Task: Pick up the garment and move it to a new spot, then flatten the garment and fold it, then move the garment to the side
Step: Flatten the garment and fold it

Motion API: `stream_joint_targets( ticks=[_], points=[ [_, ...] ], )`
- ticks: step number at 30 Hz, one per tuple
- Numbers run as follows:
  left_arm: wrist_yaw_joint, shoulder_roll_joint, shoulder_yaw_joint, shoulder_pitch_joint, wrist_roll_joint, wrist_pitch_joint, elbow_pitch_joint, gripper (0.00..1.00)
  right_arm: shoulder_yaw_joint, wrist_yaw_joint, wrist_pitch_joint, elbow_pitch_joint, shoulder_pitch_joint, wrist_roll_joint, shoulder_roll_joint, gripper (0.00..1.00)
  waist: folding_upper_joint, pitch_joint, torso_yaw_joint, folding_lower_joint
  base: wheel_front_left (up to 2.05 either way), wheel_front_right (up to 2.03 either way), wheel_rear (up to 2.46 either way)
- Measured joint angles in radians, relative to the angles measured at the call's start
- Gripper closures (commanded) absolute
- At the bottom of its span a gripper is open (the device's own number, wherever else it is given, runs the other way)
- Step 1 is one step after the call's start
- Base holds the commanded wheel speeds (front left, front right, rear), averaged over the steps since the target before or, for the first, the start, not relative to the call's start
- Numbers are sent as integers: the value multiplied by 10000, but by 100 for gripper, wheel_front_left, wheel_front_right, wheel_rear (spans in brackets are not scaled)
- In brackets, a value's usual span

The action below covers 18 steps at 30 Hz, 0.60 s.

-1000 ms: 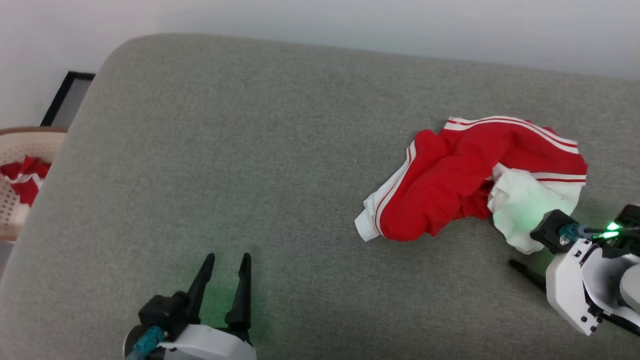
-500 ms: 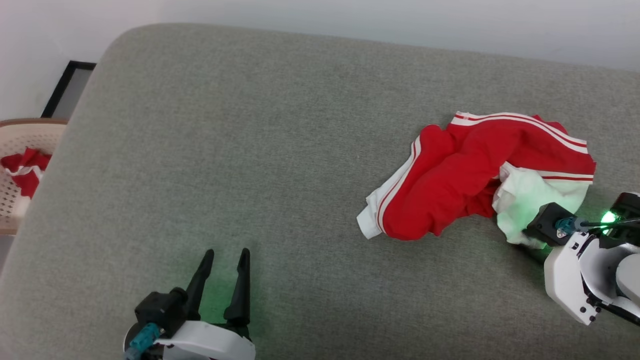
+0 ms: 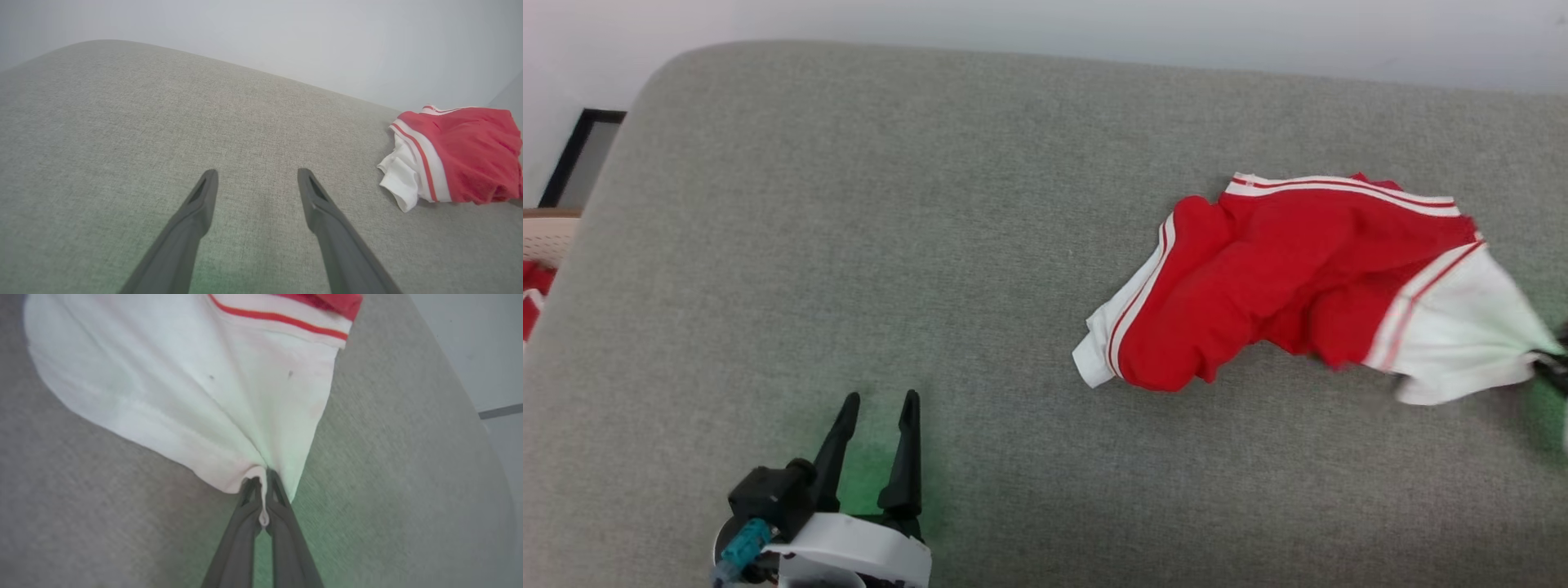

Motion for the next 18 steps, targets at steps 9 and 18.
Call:
stream_joint_targets(
  ticks=[9, 18],
  points=[
    [0, -2, -2, -248, 125, 0, 23, 0, -453, 0, -581, 1486, 446, 784, -424, 100, 0, 254, -265, 0, 0, 0, 0],
    [0, -2, -52, -445, 303, 0, 19, 0, -882, 0, -1030, 3413, 701, 1680, -541, 100, 0, 433, -195, 0, 0, 0, 0]
  ],
)
